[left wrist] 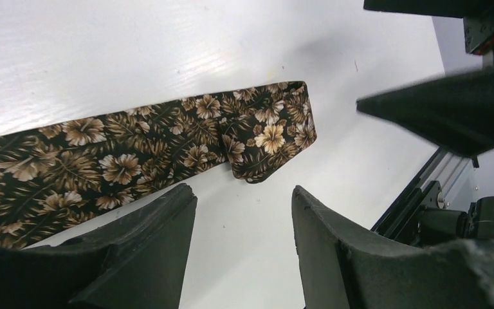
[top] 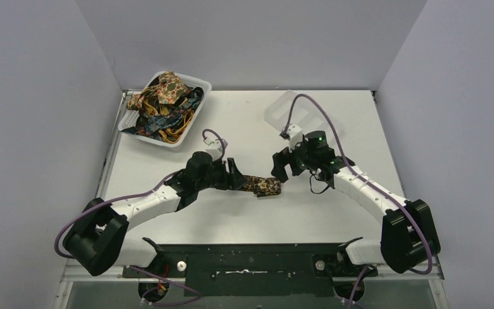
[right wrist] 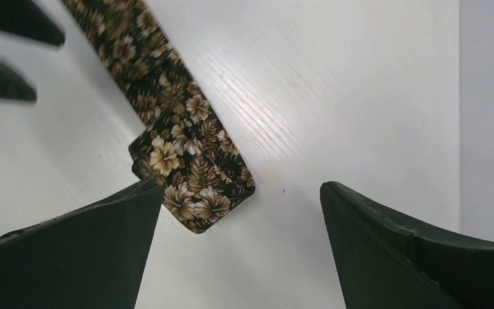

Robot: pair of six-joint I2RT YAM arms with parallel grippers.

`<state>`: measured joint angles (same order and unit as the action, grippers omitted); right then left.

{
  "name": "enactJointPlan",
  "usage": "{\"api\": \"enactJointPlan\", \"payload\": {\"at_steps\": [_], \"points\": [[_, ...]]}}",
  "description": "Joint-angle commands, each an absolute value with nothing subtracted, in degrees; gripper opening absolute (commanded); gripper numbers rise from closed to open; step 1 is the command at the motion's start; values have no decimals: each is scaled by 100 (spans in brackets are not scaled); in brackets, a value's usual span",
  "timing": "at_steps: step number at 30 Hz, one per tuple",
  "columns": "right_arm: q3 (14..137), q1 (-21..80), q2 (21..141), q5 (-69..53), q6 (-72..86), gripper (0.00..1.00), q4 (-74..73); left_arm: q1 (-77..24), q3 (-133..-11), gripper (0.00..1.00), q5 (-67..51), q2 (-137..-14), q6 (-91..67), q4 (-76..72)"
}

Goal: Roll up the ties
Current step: Roll the tie at the center of the board.

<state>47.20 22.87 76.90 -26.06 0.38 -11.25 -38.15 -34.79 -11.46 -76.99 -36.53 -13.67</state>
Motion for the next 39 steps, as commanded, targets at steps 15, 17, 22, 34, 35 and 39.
{"api": "enactJointPlan", "payload": {"at_steps": [15,17,22,34,35,39], "points": [[5184,3137,8615,-3750,-4514,100,-1623,-2925,-2898,55,-1672,-6323,-3549,-1134],[5197,3142,8785,-3778,-4470,100,-1505,-2887,-2902,54,-1655,-6258,-3535,-1045],[5219,3168,9166,-3719,-4463,100,-1276,-2839,-2894,55,-1627,-6180,-3527,-960],[5098,3269,9614,-3615,-4106,81,-690,-2806,-2878,54,-1583,-6231,-3550,-947],[5128,3269,9636,-3635,-4151,77,-831,-2804,-2882,55,-1582,-6240,-3541,-935],[5040,3267,9598,-3665,-4253,66,-1192,-2804,-2865,55,-1583,-6249,-3541,-940]]}}
